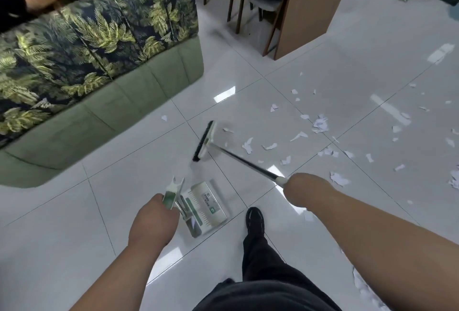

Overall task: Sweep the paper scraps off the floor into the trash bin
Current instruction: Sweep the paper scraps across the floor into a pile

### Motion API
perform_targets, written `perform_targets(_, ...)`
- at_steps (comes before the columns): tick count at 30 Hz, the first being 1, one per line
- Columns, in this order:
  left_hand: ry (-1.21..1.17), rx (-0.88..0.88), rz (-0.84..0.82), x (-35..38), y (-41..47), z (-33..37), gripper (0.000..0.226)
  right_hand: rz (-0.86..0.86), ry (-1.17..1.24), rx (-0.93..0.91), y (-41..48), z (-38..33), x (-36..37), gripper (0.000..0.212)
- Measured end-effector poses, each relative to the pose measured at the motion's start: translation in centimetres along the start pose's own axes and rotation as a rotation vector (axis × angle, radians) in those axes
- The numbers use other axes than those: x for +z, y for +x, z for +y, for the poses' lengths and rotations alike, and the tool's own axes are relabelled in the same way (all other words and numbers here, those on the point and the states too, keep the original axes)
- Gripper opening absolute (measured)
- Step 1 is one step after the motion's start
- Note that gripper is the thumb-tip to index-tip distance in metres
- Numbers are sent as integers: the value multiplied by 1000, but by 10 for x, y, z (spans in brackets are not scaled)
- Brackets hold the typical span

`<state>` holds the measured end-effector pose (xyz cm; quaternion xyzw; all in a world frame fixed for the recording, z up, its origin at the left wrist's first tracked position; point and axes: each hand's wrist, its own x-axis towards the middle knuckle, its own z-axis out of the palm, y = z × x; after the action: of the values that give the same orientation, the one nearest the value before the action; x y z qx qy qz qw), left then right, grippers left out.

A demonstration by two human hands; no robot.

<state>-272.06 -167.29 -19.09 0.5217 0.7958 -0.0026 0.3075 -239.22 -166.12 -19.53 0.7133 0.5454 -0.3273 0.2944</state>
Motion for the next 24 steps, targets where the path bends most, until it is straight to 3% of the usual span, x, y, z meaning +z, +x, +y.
perform_targets(4, 3, -86, 6, -5, 30, 29, 6, -46, -63, -167, 66, -35, -42, 61)
perform_targets(6, 4, -128, 11, -9, 46, 44, 6, -52, -42, -175, 94, -45, -62, 56)
perform_targets(8, 20, -160, 21, -11, 61, 59, 6, -40, 35, -164, 117, -49, -77, 31)
perform_targets(11, 41, -191, 31, -11, 80, 84, 6, -109, -94, -197, 148, -39, -90, 44)
perform_targets(16, 62, -176, -5, -6, 105, 128, 7, -185, -335, -151, 163, 26, -99, 47)
perform_targets(19, 100, -136, -43, -1, 115, 155, 9, -189, -138, -14, 153, 87, -93, 50)
perform_targets(22, 141, -82, -74, 5, 123, 181, 7, -190, -91, 65, 146, 144, -75, 67)
perform_targets(24, 156, -42, -93, 7, 126, 197, 7, -212, -63, 132, 132, 177, -65, 64)
